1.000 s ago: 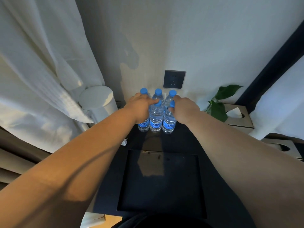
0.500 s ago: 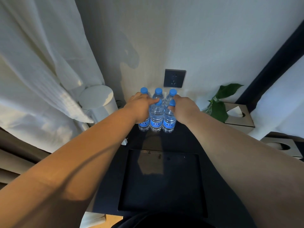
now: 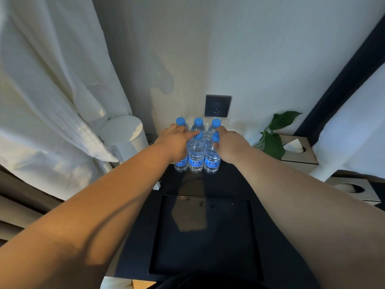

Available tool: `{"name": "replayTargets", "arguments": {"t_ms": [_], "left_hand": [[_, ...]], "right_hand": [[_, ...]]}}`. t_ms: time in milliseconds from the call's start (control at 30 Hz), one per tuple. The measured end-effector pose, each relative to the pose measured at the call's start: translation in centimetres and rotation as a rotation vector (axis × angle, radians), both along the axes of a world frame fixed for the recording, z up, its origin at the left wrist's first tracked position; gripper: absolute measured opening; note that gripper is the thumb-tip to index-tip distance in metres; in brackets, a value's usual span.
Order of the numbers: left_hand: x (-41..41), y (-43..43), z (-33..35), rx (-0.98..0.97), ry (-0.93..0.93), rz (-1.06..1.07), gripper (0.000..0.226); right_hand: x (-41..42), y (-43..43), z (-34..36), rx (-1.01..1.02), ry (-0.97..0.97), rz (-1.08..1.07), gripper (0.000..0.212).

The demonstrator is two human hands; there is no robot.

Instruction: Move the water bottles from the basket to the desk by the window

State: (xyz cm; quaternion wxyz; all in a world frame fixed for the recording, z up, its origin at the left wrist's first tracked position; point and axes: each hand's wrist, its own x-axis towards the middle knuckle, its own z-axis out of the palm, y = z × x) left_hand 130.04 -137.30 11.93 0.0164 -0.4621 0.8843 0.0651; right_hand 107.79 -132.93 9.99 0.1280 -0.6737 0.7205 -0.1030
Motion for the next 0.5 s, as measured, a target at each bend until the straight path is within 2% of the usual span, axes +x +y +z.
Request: {"name": "replayTargets", "arguments": {"t_ms": [167, 500], "left_hand": [[1.2, 0.5, 0.2, -0.042, -0.011, 0.023, 0.085], [4.9, 2.6, -0.8, -0.116, -0.01, 0.181, 0.072]], "right_hand": [[-0.2, 1.2, -0.1, 0.016, -0.04, -0.014, 0.065], [-0.2, 4.6, -0.2, 0.068, 0.022, -0.097, 0.052]]}}
